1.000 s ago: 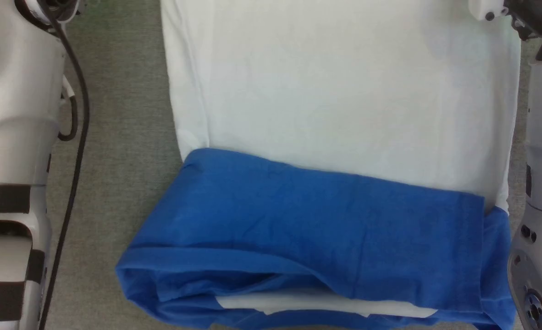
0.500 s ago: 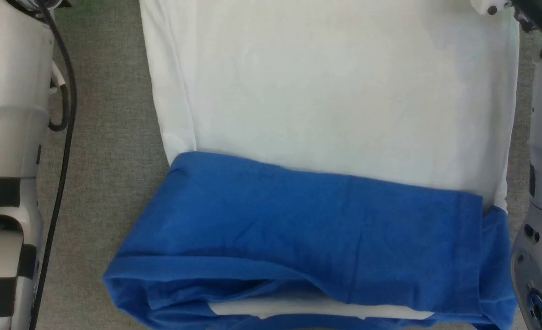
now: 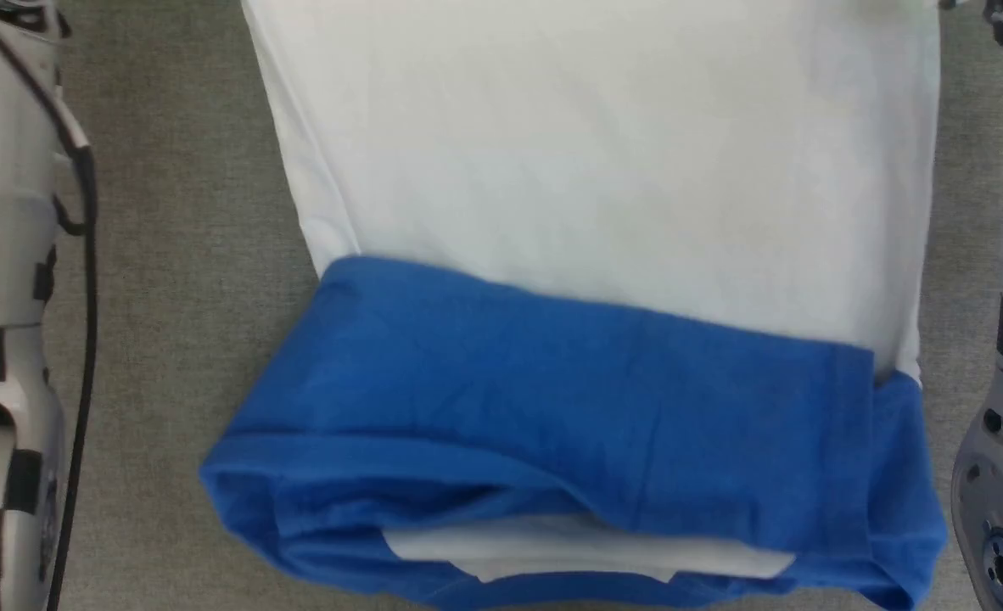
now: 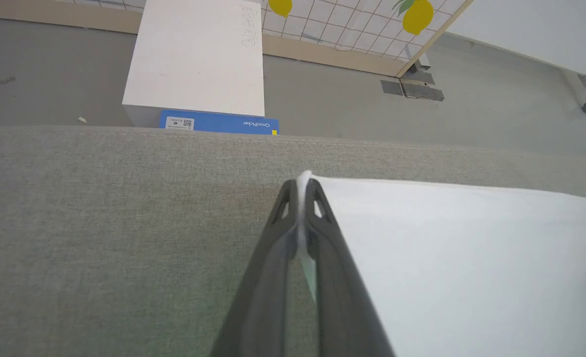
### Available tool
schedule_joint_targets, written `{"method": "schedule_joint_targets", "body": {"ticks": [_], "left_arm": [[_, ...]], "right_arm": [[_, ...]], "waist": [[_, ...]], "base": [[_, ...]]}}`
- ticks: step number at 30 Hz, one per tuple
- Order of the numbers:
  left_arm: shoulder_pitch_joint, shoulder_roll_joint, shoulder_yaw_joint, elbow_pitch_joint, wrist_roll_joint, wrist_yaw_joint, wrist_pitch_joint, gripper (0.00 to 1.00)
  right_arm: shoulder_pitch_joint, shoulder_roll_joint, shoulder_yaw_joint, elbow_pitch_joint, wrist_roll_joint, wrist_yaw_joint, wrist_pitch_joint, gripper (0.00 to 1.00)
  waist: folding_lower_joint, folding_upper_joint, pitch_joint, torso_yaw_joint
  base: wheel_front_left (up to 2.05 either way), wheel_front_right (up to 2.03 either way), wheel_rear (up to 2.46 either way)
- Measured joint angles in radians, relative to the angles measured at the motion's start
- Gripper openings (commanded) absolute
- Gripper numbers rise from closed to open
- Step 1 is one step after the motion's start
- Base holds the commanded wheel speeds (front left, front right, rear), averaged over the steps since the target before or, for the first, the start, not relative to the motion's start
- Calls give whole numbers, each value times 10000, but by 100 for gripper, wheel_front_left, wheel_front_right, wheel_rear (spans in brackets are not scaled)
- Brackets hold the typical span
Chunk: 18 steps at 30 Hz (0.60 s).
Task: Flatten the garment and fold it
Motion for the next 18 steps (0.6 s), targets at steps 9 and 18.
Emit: {"method": "schedule_joint_targets", "body": {"ticks": [9,18], "left_arm": [[152,307,456,-546,-629,-441,-702,0],[980,318,364,-711,-1122,-600,-1212,0]], "right_arm": [[-15,-297,-378,-17,295,4,-1210,0],[338,-520,-366,104,886,6,-2075,0]], "waist": [[0,0,-808,91],[0,0,-1861,261]], "base": [[0,0,0],[0,0,0]]}}
